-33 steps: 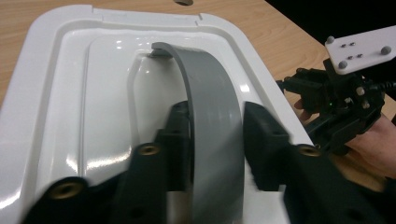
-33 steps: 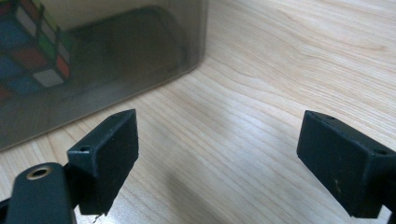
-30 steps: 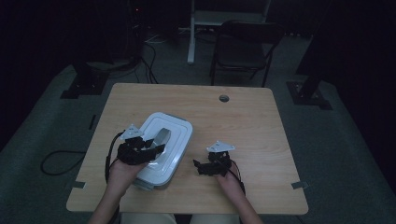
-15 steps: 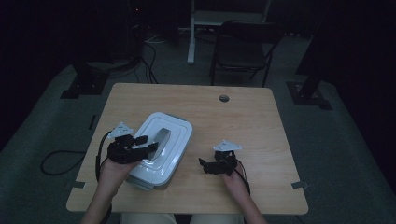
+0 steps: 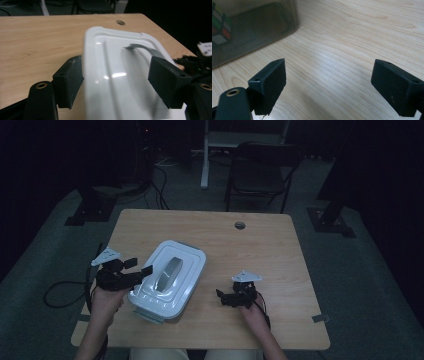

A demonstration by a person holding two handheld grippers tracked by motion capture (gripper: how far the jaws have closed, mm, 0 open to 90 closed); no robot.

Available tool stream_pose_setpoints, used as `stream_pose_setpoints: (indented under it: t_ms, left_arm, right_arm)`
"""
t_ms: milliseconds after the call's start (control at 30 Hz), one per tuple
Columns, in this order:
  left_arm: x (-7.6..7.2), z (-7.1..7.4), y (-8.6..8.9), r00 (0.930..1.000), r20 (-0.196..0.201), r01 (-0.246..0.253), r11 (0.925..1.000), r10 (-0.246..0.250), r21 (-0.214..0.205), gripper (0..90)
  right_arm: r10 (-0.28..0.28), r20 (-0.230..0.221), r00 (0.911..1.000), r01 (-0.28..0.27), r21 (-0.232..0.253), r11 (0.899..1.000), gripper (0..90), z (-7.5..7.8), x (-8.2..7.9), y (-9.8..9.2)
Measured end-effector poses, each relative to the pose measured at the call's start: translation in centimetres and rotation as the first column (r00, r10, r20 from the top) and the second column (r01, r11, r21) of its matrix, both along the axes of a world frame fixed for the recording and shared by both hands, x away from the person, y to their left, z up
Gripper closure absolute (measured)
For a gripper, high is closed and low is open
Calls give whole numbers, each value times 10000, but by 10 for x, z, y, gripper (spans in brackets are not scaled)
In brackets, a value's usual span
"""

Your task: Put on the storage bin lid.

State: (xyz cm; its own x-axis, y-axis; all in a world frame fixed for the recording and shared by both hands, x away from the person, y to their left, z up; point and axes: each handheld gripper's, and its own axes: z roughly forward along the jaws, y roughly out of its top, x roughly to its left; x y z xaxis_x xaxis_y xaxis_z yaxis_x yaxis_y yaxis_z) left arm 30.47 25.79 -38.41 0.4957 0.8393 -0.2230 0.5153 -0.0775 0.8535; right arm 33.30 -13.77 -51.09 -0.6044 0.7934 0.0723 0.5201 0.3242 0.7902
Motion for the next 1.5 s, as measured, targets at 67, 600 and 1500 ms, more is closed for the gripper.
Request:
stream_pose_setpoints:
  t_ms: [67, 600, 1500]
  left_arm:
    - [4, -6, 9, 9999, 24, -141, 9998, 141, -115, 241]
    - [26, -67, 53, 9878, -328, -1531, 9877, 1521, -313, 3]
    - [46, -131, 36, 9792, -1048, -1577, 9765, 1739, 1471, 4]
  right_arm:
    - [-13, 20, 10000, 13, -5, 10000, 127, 0, 0, 1]
    - [103, -119, 9999, -103, -65, 9999, 127, -4, 0, 4]
    - [195, -34, 9998, -194, 461, 9987, 128, 1, 5, 23]
